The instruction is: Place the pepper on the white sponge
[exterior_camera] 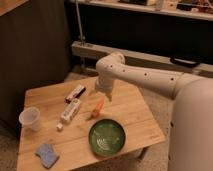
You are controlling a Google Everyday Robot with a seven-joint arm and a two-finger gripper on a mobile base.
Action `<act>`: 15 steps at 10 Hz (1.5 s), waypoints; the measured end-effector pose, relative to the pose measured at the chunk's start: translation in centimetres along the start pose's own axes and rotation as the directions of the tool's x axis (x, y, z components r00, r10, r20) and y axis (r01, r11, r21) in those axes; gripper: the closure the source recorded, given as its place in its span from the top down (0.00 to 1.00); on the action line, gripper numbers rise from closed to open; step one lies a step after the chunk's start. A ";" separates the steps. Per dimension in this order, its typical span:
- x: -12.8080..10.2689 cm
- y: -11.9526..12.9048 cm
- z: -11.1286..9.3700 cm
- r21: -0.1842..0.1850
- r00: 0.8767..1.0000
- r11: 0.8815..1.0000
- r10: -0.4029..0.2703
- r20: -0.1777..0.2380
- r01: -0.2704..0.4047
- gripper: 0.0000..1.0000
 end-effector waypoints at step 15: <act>-0.3 0.2 10.2 -0.096 0.984 0.993 0.079 0.157 -0.064 0.70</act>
